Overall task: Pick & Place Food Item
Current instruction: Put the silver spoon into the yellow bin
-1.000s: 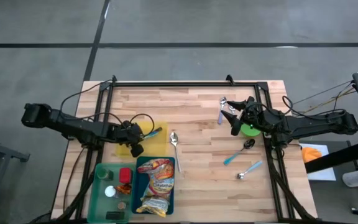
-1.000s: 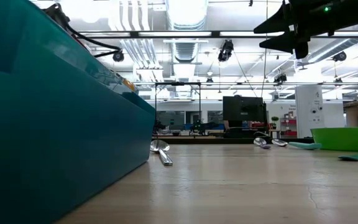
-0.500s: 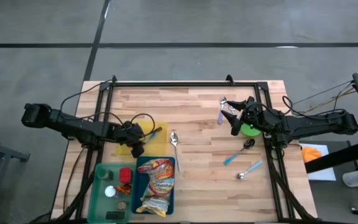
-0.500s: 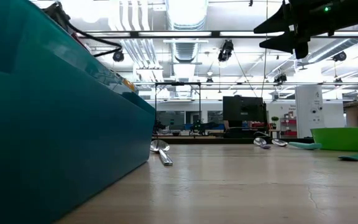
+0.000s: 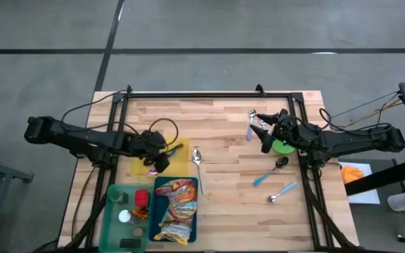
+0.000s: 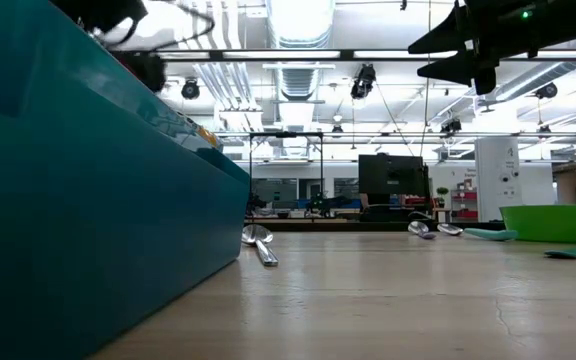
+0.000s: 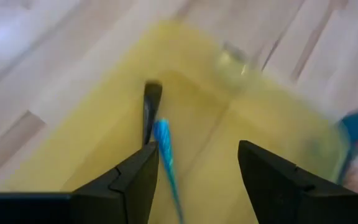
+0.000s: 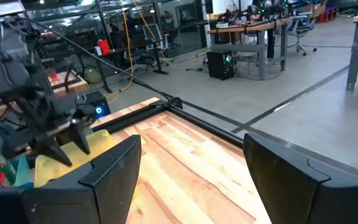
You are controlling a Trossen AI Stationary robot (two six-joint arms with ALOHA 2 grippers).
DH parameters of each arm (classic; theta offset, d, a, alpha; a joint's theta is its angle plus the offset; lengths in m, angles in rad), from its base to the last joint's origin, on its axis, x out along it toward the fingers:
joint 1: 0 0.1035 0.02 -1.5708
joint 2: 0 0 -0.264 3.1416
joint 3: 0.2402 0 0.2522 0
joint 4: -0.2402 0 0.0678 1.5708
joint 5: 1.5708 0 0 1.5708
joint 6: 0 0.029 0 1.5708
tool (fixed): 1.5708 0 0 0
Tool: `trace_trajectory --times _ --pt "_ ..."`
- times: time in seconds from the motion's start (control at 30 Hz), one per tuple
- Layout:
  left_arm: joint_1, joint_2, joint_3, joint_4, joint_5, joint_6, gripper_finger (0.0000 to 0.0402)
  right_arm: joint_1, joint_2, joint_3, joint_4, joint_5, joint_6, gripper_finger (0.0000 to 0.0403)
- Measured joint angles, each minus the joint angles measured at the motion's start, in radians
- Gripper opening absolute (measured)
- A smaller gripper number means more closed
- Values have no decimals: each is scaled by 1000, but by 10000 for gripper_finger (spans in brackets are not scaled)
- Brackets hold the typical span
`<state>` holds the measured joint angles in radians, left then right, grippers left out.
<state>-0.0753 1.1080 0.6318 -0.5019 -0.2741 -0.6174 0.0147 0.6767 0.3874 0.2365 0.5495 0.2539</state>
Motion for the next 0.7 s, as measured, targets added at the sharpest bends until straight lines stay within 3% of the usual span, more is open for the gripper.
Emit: trace_trajectory --times 0.17,0.4,0.53,0.7 --pt "0 0 117 -41 -73 -133 224 0 0 0 0 0 0 281" --pt "0 29 206 -49 -17 -220 224 0 0 0 0 0 0 281" --pt "0 129 302 -149 -14 -330 224 0 0 0 0 0 0 281" --pt "0 308 516 -328 -13 -425 224 0 0 0 0 0 0 281"
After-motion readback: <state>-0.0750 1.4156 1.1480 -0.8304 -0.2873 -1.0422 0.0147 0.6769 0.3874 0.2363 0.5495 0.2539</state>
